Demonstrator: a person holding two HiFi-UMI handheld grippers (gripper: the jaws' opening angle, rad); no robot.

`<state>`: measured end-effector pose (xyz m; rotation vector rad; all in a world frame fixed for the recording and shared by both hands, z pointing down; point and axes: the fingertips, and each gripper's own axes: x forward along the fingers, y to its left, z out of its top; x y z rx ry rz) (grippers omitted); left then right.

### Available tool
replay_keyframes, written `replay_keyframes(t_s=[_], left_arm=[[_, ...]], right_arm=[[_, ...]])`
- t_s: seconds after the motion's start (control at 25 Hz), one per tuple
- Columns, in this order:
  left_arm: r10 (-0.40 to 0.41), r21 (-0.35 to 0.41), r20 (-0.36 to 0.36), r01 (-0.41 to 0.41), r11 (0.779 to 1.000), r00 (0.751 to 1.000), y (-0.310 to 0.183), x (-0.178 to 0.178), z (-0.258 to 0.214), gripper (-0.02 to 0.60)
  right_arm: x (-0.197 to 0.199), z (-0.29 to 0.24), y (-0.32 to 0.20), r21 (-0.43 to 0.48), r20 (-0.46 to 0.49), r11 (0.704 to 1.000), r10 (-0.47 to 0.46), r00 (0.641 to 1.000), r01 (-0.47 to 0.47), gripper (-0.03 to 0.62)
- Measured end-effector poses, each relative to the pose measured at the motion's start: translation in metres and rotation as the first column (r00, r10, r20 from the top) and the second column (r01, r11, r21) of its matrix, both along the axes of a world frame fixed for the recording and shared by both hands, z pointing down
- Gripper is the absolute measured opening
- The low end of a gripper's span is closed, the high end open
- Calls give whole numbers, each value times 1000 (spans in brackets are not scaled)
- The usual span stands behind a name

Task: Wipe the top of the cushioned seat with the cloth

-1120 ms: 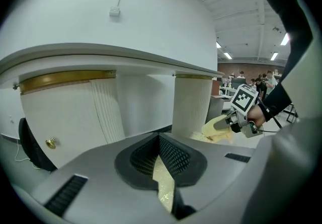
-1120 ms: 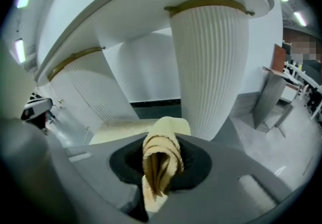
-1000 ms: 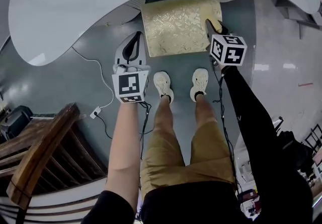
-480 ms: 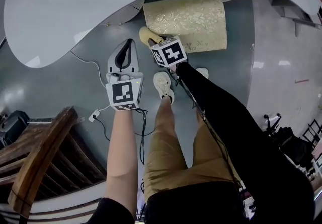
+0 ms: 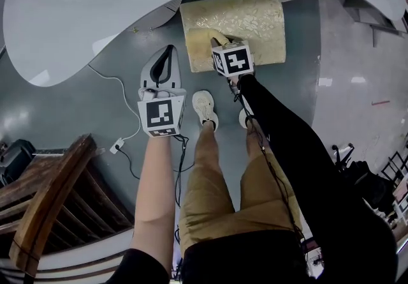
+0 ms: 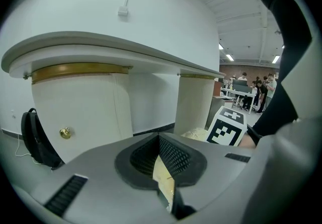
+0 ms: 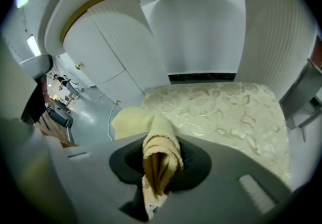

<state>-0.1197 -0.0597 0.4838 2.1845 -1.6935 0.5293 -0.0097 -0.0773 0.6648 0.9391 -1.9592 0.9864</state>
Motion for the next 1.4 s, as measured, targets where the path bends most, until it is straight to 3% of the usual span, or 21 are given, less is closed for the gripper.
replay_keyframes(t_s=[0.4, 0.56, 0.76, 0.84, 1.12, 1.4], left_arm=[[53, 3, -6, -53, 999, 999, -19, 57, -3, 8], [51, 16, 12, -52, 999, 999, -23, 78, -6, 8], [35, 23, 35, -35, 999, 999, -21, 100, -9, 8], [26, 25, 40, -27, 999, 999, -16, 107, -11, 8], [1, 30, 35, -2, 1000, 999, -6, 117, -11, 8], [10, 22, 24, -11, 1000, 1000, 5, 107, -4, 8]], right_arm=[[162, -5, -43, 56, -145, 983, 182, 973, -175, 58], [218, -3, -52, 71, -152, 972, 232, 961, -223, 58], [314, 5, -42, 58, -319, 920, 384, 866, -387, 58], [335, 3, -36, 75, -330, 918, 392, 859, -390, 58], [349, -4, -14, 98, -301, 940, 341, 891, -327, 58], [297, -48, -4, 178, -132, 946, 297, 946, -272, 58]])
